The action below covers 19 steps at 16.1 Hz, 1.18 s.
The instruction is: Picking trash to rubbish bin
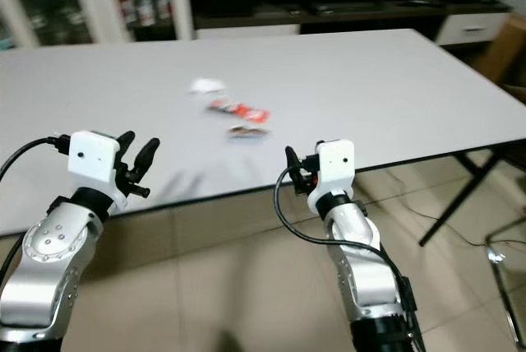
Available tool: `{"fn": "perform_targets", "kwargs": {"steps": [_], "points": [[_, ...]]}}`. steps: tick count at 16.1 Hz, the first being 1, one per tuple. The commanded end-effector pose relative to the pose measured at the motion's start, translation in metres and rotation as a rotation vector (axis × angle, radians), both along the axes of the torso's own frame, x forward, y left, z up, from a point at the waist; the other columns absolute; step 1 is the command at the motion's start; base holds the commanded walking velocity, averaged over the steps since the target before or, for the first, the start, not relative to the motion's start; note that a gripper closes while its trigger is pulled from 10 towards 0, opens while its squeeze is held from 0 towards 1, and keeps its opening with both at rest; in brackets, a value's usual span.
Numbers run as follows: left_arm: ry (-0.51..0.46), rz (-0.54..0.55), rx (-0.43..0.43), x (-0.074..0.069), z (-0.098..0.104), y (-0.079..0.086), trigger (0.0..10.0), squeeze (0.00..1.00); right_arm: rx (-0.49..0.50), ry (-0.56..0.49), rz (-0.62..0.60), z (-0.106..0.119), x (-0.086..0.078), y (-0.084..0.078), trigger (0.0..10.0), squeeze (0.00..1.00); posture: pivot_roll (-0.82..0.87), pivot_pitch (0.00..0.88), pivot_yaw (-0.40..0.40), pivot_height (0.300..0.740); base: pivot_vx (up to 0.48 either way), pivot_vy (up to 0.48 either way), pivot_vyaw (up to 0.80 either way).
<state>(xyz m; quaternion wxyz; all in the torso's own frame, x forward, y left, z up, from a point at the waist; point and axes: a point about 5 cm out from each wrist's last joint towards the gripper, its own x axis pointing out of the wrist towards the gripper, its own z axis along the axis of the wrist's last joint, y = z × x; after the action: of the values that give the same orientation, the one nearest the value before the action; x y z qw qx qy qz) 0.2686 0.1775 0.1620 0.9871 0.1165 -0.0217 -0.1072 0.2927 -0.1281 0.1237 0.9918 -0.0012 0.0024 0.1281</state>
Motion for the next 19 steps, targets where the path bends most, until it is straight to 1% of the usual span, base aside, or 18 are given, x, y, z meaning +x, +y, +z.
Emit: {"fn": "perform_targets", "kwargs": {"steps": [1, 5, 7, 8, 9, 11, 12, 13, 14, 15, 16, 17, 18, 19], "points": [[-0.012, -0.013, 0.016, 0.0, 0.004, -0.003, 10.0, 0.0, -0.009, 0.002, -0.004, 0.0, 0.002, -0.002, 10.0, 0.0, 0.05, 0.0, -0.028, 0.74, 0.435, 0.0, 0.0], [-0.012, -0.011, 0.026, -0.001, 0.004, -0.002, 10.0, 0.0, -0.033, 0.017, 0.026, -0.004, 0.0, 0.005, 10.0, 0.0, 0.06, 0.0, -0.03, 0.74, 0.434, 0.0, 0.0], [-0.011, -0.012, 0.029, -0.002, 0.004, -0.001, 10.0, 0.0, -0.042, 0.022, 0.031, -0.005, 0.0, 0.005, 10.0, 0.0, 0.07, 0.0, -0.027, 0.74, 0.439, 0.0, 0.8], [-0.009, -0.015, 0.035, -0.001, 0.005, -0.001, 10.0, 0.0, -0.035, 0.026, 0.026, -0.006, 0.0, 0.005, 10.0, 0.0, 0.07, 0.0, -0.021, 0.74, 0.435, 0.0, 0.8], [-0.008, -0.016, 0.038, -0.001, 0.006, 0.0, 10.0, 0.0, -0.023, 0.029, 0.02, -0.007, 0.0, 0.004, 10.0, 0.0, 0.08, 0.0, -0.019, 0.74, 0.431, 0.0, 0.0], [-0.006, -0.022, 0.045, -0.001, 0.006, 0.0, 10.0, 0.0, 0.04, 0.041, 0.015, -0.006, -0.001, 0.003, 10.0, 0.0, 0.08, 0.0, -0.012, 0.74, 0.435, 0.0, 0.0], [0.007, -0.031, 0.053, -0.001, 0.006, 0.001, 10.0, 0.0, 0.058, 0.039, 0.039, -0.005, -0.001, 0.003, 10.0, 0.0, 0.09, 0.0, 0.002, 0.74, 0.379, 0.0, 0.0], [0.058, -0.059, 0.084, 0.0, 0.006, 0.002, 10.0, 0.0, 0.068, 0.047, 0.136, 0.002, 0.003, 0.004, 10.0, 0.28, 0.09, 0.0, 0.015, 0.74, 0.0, 0.0, 0.0], [0.058, -0.059, 0.084, 0.0, 0.006, 0.002, 10.0, 0.0, 0.068, 0.047, 0.136, 0.002, 0.003, 0.004, 10.0, 0.28, 0.09, 0.0, 0.015, 0.74, 0.0, 0.0, 0.0], [0.067, -0.104, 0.1, 0.0, 0.008, 0.0, 10.0, 0.0, 0.003, 0.092, 0.199, 0.003, 0.008, -0.003, 10.0, 1.0, 0.09, 0.0, 0.021, 0.74, 0.0, 0.0, 0.0], [0.073, -0.145, 0.107, 0.001, 0.012, -0.002, 10.0, 0.0, -0.057, 0.138, 0.223, 0.006, 0.016, -0.013, 10.0, 1.0, 0.08, 0.014, 0.025, 0.74, 0.0, 0.0, 0.0], [0.076, -0.172, 0.116, 0.001, 0.014, -0.003, 10.0, 0.0, -0.071, 0.156, 0.23, 0.009, 0.021, -0.019, 10.0, 1.0, 0.08, 0.022, 0.025, 0.74, 0.0, 0.0, 0.0], [0.097, -0.213, 0.135, 0.002, 0.015, -0.003, 10.0, 0.0, -0.081, 0.196, 0.24, 0.017, 0.032, -0.028, 10.0, 1.0, 0.07, 0.035, 0.024, 0.74, 0.0, 0.0, 0.0], [0.118, -0.228, 0.158, 0.004, 0.015, -0.003, 10.0, 0.0, -0.11, 0.254, 0.289, 0.02, 0.04, -0.031, 10.0, 1.0, 0.06, 0.049, 0.022, 0.74, 0.0, 0.0, 0.0]]}}
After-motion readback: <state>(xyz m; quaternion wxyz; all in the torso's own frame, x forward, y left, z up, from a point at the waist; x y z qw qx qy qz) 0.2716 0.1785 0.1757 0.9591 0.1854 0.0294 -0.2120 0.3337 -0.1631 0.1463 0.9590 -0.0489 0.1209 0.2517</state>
